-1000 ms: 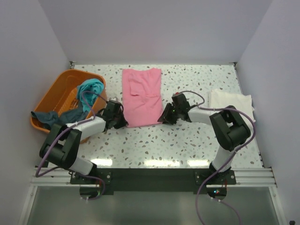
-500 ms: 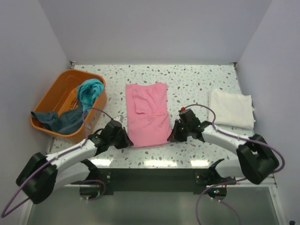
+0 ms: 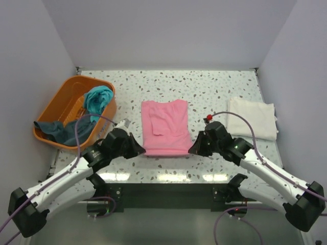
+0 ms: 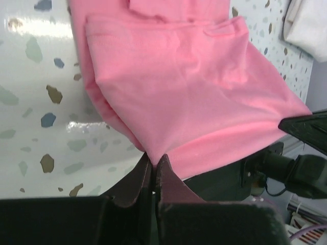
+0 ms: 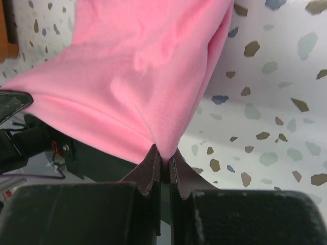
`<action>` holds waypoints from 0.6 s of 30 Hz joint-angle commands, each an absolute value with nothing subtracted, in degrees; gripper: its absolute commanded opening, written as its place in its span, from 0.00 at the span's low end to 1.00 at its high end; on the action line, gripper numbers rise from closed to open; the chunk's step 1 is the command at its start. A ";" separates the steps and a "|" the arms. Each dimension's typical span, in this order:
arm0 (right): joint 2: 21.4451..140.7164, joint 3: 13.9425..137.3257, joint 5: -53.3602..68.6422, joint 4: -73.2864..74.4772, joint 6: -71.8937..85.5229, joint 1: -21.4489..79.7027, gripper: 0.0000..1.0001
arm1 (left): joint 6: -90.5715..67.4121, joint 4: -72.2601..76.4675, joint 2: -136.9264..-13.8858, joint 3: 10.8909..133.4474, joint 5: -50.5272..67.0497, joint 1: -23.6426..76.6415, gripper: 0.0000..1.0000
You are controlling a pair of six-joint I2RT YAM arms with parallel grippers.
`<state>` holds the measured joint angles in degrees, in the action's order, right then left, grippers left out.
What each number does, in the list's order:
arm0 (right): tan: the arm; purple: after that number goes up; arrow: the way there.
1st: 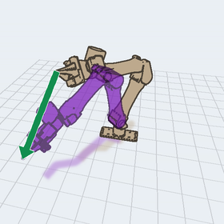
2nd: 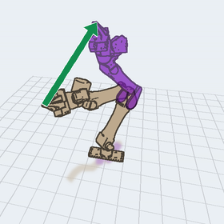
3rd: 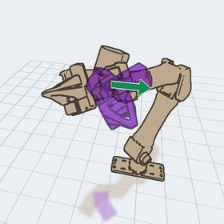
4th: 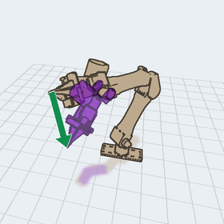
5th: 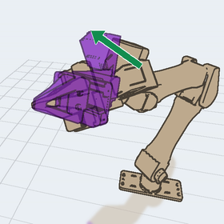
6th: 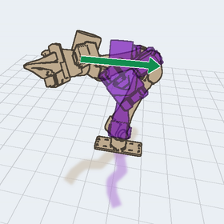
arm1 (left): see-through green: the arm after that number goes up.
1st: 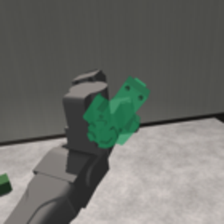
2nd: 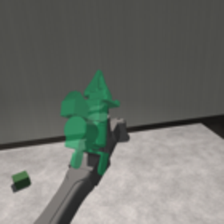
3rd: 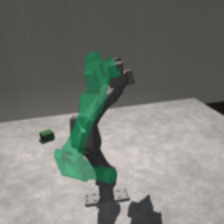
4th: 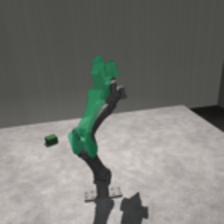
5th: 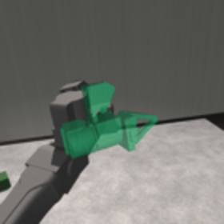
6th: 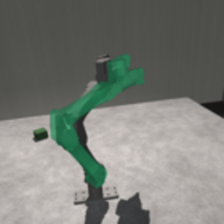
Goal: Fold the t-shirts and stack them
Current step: Fold the tshirt
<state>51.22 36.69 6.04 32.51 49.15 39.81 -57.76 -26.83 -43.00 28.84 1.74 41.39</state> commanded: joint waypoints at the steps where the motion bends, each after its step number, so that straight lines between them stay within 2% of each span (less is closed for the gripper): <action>1: 53.17 45.41 -3.41 36.91 46.15 39.46 0.00 | -53.80 -29.54 -47.54 37.85 -7.10 41.04 0.00; 4: 55.89 49.12 -6.58 36.48 44.91 39.29 0.00 | -51.77 -29.35 -52.81 43.74 -10.00 41.04 0.00; 10: 61.69 54.12 -3.08 30.15 41.58 33.32 0.00 | -48.62 -27.25 -57.91 51.05 -14.41 39.47 0.00; 18: 73.54 63.27 2.09 26.20 39.20 28.92 0.00 | -42.72 -22.16 -68.11 57.56 -7.83 29.01 0.00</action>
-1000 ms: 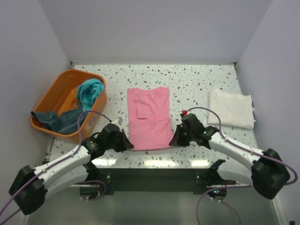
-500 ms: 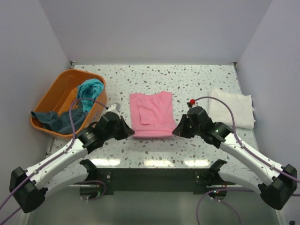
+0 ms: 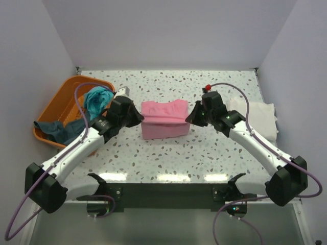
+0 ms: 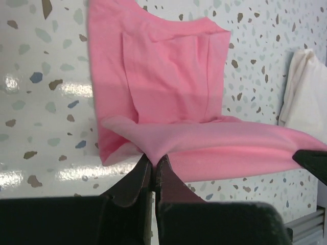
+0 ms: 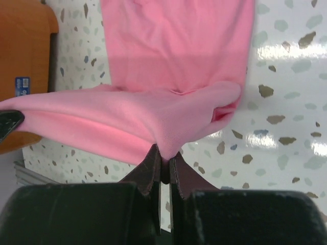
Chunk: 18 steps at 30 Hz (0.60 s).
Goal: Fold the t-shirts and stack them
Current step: Fold the tshirt
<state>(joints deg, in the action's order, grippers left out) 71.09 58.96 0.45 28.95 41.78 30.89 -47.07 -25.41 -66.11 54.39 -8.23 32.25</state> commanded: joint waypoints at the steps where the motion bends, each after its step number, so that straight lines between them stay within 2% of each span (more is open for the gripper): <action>1: 74.52 63.98 2.72 25.67 38.68 27.70 0.00 | -42.28 -21.71 -69.77 58.09 -7.91 28.48 0.00; 18: 97.28 78.56 9.23 23.29 36.74 20.92 0.00 | -43.16 -19.33 -90.07 72.49 -13.97 24.88 0.00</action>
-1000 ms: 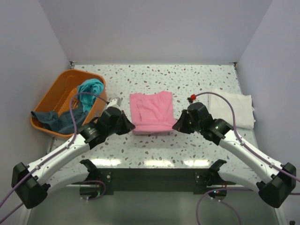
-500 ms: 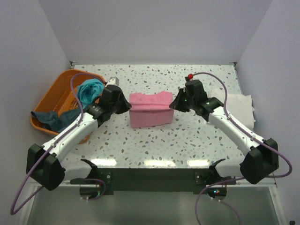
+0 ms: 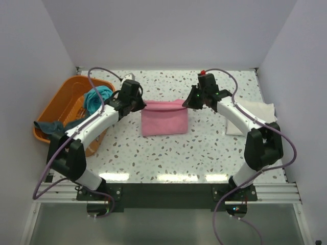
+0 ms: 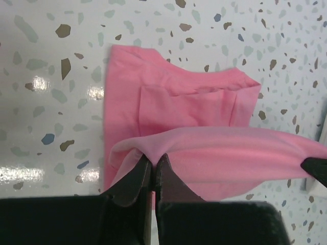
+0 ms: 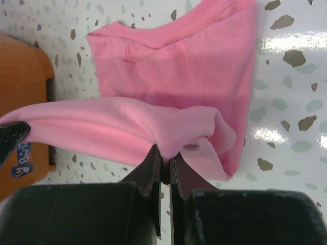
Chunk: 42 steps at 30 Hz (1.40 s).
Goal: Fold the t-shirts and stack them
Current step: Fold the tshirt, then neatly place the folded tshirt to the corner
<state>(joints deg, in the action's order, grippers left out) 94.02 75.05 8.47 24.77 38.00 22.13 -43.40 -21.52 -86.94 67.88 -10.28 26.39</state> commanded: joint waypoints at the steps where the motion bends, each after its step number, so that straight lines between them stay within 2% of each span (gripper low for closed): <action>1: 98.43 79.18 9.32 23.12 37.00 20.57 0.00 | -43.07 -19.34 -92.96 73.55 -13.97 24.61 0.00; 9: 109.14 85.06 9.24 20.65 38.15 19.60 0.00 | -42.71 -19.17 -105.89 81.82 -13.54 22.85 0.00; 11: 111.08 86.83 8.09 21.00 38.41 19.42 0.02 | -42.37 -18.28 -107.83 82.70 -13.18 22.24 0.14; 12: 111.88 88.58 7.74 21.53 38.58 19.25 0.08 | -42.36 -18.63 -108.71 84.53 -12.84 22.06 0.17; 13: 112.75 89.46 7.04 21.62 38.50 19.07 0.35 | -42.02 -18.63 -110.46 85.51 -12.66 21.80 0.22; 14: 113.72 90.34 5.99 22.06 38.50 19.07 0.48 | -41.66 -18.89 -111.17 86.65 -12.40 21.54 0.43; 15: 114.08 91.83 5.11 22.93 38.32 19.07 0.58 | -40.96 -20.03 -111.79 89.10 -12.04 21.45 0.57; 16: 114.08 92.37 3.97 23.11 37.71 19.07 0.76 | -40.35 -20.39 -112.23 90.16 -11.95 21.36 1.00; 19: 111.28 90.80 4.30 22.60 35.96 19.16 0.99 | -38.94 -21.97 -109.71 91.32 -11.43 21.44 1.00; 23: 103.72 81.49 5.80 16.62 33.75 19.34 0.98 | -38.76 -19.52 -101.88 83.60 -9.94 21.45 1.00; 27: 100.03 76.39 2.91 19.15 30.50 19.69 0.99 | -39.55 -19.16 -93.01 70.27 -6.43 21.53 1.00; 35: 104.67 75.84 1.14 20.13 28.83 21.44 0.99 | -43.32 -21.00 -69.11 45.04 -4.22 23.73 1.00; 42: 111.62 80.59 -2.54 22.32 28.56 24.43 0.97 | -45.00 -27.33 -52.14 32.97 -4.57 24.52 1.00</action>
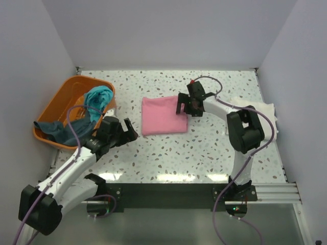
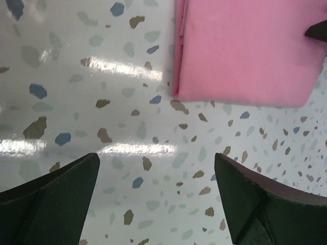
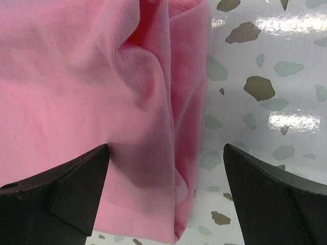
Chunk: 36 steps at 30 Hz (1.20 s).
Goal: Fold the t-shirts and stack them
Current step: Neatly place the folded tshirt to the corner
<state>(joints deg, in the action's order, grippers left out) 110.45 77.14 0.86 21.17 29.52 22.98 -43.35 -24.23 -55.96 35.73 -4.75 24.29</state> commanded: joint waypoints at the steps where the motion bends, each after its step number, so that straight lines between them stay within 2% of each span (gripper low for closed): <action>1: 111.88 80.42 -3.51 21.98 28.83 24.52 0.96 | -45.26 -28.12 -51.25 32.18 -4.57 24.52 1.00; 5: 113.37 78.32 -5.44 20.04 30.93 24.78 0.91 | -45.53 -30.32 -47.82 28.92 -4.83 24.52 1.00; 8: 115.30 78.13 -5.63 20.04 31.64 25.22 0.80 | -45.27 -30.59 -46.76 29.18 -4.92 24.52 1.00; 13: 117.86 77.88 -5.72 20.22 32.43 26.72 0.76 | -44.56 -30.32 -47.11 30.23 -4.83 24.52 1.00; 14: 118.04 76.74 -5.19 19.08 32.61 26.81 0.72 | -44.47 -30.32 -47.20 30.50 -5.01 24.52 1.00; 17: 118.65 75.68 -5.01 18.46 33.13 27.42 0.55 | -44.38 -31.02 -46.58 30.59 -5.97 24.52 1.00; 18: 118.83 75.59 -5.10 18.46 33.22 27.77 0.42 | -44.21 -31.20 -46.06 30.50 -6.50 24.52 1.00; 19: 118.92 75.50 -5.62 18.54 33.31 27.86 0.34 | -44.30 -31.46 -45.79 30.50 -6.68 24.52 1.00; 20: 118.83 75.41 -5.97 18.89 33.31 27.95 0.13 | -44.21 -31.64 -45.62 30.50 -6.85 24.52 1.00; 22: 117.96 75.59 -8.33 20.47 33.57 27.95 0.00 | -44.21 -32.25 -45.53 30.76 -7.64 24.52 1.00; 29: 106.55 77.08 -28.44 39.51 28.14 27.16 0.00 | -44.12 -31.91 -45.97 30.85 -7.82 24.52 1.00; 36: 96.17 77.16 -42.33 51.93 18.64 23.73 0.00 | -42.72 -31.11 -47.90 31.82 -7.21 24.52 1.00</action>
<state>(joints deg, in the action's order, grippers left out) 101.62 75.99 -29.91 42.28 24.34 25.26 -43.90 -31.90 -47.55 29.15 -6.66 24.40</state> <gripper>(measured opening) 0.060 0.997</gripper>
